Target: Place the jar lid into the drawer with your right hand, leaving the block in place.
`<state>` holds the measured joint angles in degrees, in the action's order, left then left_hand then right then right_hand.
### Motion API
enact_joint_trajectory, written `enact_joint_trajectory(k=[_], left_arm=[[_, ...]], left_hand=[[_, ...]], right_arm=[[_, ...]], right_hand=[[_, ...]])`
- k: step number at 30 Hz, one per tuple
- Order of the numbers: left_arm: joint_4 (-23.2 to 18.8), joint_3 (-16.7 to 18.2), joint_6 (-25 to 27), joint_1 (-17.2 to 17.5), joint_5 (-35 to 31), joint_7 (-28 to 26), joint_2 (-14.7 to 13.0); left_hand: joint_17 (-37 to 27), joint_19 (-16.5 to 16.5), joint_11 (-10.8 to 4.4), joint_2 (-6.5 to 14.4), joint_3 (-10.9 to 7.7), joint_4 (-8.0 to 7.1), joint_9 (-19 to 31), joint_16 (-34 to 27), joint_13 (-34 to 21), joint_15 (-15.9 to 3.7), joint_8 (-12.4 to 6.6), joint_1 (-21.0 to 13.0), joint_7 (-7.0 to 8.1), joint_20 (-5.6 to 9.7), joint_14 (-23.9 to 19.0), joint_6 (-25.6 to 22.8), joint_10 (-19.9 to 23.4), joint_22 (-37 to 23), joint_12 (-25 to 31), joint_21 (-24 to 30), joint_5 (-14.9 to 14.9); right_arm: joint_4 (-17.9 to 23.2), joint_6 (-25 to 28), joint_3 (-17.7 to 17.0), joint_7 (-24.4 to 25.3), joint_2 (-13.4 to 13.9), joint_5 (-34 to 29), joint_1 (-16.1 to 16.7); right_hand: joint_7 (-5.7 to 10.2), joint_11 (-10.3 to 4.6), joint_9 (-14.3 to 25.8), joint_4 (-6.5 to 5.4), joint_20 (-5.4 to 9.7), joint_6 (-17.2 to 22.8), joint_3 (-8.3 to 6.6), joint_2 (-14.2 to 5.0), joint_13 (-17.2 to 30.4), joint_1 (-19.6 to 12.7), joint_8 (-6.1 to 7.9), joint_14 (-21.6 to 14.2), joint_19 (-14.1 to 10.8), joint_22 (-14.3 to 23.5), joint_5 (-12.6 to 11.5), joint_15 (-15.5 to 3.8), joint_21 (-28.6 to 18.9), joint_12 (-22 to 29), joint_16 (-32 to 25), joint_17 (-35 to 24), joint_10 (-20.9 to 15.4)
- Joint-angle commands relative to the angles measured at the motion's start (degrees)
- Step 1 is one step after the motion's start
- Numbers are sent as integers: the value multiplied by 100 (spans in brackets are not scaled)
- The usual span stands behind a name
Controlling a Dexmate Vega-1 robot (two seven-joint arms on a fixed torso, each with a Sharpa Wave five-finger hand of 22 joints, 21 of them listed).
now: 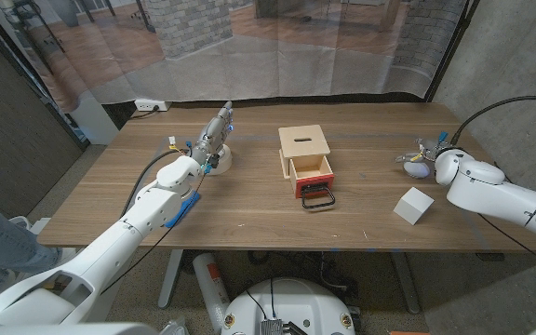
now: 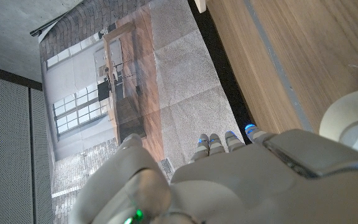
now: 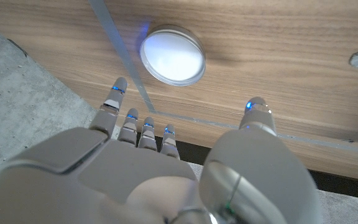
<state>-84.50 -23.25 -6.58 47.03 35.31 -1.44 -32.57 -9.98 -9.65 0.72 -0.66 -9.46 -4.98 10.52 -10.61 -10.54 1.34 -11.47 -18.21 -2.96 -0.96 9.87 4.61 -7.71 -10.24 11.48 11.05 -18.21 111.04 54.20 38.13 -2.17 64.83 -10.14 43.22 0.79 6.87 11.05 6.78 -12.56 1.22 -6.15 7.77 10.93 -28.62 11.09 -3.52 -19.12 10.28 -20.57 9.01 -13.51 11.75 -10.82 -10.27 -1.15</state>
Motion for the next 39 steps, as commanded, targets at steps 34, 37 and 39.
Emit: enact_joint_trajectory(k=[34,37,39], left_arm=[[74,-38,50,-50,3,12,39],[56,-35,52,-37,-4,-2,29],[46,-29,59,-29,6,-1,24]], left_hand=[[-30,-735,-40,56,9,22,19,-2,-7,18,16,-96,23,-88,178,28,-11,-26,1,38,26],[-31,-736,-38,58,10,23,19,-2,-7,18,12,-98,24,-90,177,17,-10,-26,2,38,28],[-31,-736,-39,59,11,23,19,-2,-7,18,13,-99,26,-90,178,19,-10,-26,2,39,29]], right_arm=[[-467,326,627,-383,-290,-206,-558],[-512,300,665,-406,-306,-229,-589],[-548,324,688,-426,-339,-239,-619]], right_hand=[[144,-44,32,22,18,262,149,-113,33,-109,123,-523,-806,16,-155,-190,-107,262,-93,-25,-599],[148,-46,33,26,19,261,144,-123,35,-125,121,-536,-819,16,-158,-197,-106,264,-94,-25,-605],[162,-62,34,32,20,259,132,-145,37,-153,119,-552,-839,16,-163,-200,-105,264,-95,-26,-605]])
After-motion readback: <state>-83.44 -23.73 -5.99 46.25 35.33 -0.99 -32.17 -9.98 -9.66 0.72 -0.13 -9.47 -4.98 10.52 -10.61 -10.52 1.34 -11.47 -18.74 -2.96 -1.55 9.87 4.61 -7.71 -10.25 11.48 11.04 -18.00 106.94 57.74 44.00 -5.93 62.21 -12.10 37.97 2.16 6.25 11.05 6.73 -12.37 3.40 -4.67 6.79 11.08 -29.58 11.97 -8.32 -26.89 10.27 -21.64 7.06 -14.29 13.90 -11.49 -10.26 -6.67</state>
